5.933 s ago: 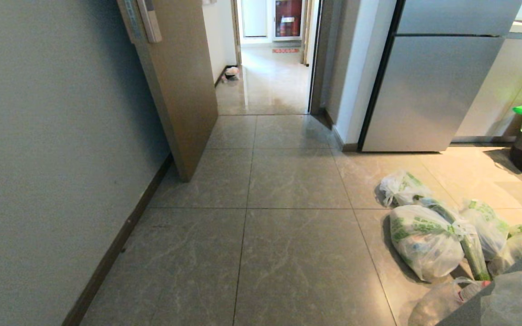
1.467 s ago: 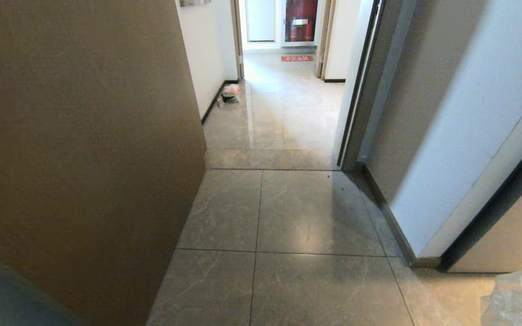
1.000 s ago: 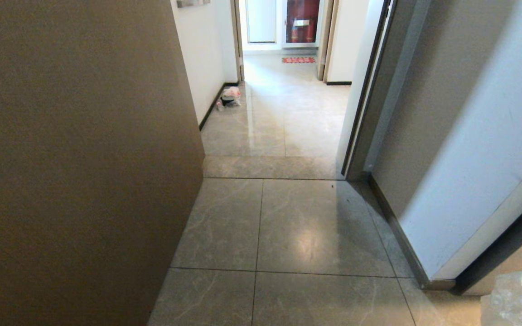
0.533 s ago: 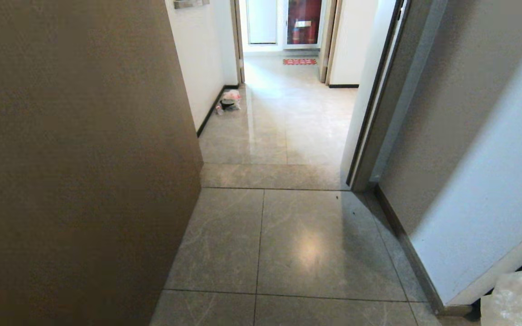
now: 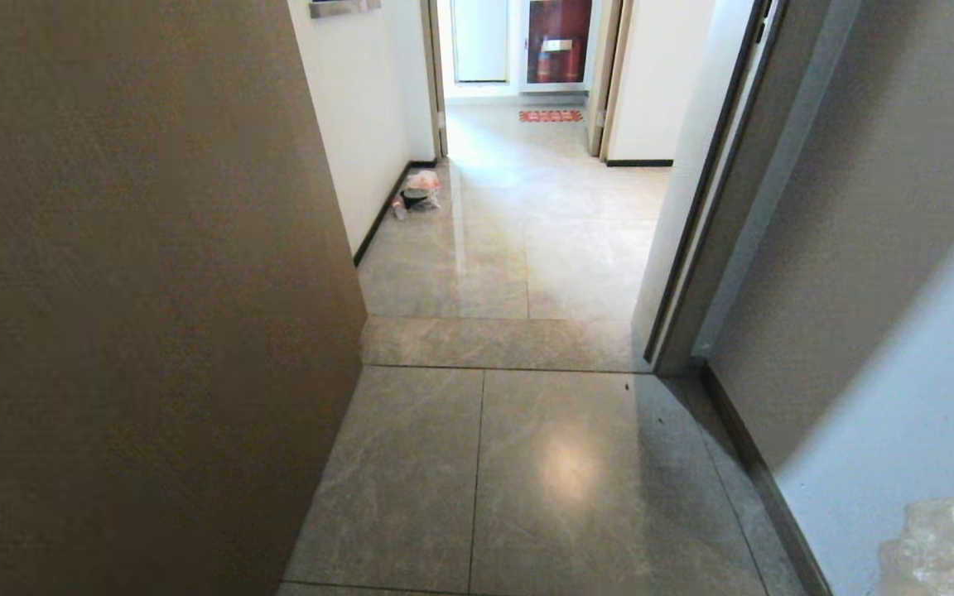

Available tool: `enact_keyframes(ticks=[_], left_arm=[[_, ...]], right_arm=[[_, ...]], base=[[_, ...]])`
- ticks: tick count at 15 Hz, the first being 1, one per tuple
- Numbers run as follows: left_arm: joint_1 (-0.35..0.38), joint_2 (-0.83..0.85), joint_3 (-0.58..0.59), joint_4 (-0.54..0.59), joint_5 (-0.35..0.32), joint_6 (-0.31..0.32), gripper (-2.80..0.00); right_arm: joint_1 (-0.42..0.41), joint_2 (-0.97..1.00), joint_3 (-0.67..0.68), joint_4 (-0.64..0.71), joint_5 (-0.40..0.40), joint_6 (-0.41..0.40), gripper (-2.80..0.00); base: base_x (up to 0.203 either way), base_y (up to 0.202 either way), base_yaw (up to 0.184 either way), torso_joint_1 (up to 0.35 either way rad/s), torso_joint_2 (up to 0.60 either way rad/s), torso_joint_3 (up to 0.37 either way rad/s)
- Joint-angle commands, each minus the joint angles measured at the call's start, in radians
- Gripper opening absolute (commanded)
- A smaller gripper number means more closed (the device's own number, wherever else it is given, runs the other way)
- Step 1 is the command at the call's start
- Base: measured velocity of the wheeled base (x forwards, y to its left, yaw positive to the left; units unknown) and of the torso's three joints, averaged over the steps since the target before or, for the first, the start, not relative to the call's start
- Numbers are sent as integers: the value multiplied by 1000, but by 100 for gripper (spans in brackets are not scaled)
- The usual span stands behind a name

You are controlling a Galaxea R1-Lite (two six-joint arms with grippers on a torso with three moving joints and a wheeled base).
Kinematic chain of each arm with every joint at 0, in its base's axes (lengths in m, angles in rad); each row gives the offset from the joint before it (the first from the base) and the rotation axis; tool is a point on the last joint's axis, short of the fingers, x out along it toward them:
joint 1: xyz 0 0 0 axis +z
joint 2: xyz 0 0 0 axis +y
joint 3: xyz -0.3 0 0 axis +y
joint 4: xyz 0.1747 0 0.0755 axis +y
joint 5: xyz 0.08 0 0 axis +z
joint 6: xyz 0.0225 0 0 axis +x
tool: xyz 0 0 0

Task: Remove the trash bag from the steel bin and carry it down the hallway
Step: Put the trash bag at the door

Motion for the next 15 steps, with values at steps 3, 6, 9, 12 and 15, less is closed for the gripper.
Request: enact_keyframes(ticks=[3, 6, 9, 12, 15], left_arm=[[0, 0, 0, 0, 0, 0, -280], [0, 0, 0, 0, 0, 0, -280], [0, 0, 0, 0, 0, -1, -280], [0, 0, 0, 0, 0, -1, -280], [0, 0, 0, 0, 0, -1, -280]], right_arm=[[-1, 1, 0, 0, 0, 0, -280], [-1, 1, 1, 0, 0, 0, -280], [-1, 1, 0, 0, 0, 0, -280], [-1, 0, 0, 0, 0, 0, -280], [-1, 1, 0, 0, 0, 0, -280]], base=[[197, 0, 0, 5, 6, 2], [195, 0, 1, 6, 4, 1], [191, 0, 3, 2, 1, 0], [192, 0, -1, 2, 3, 2], [191, 0, -1, 1, 2, 2]])
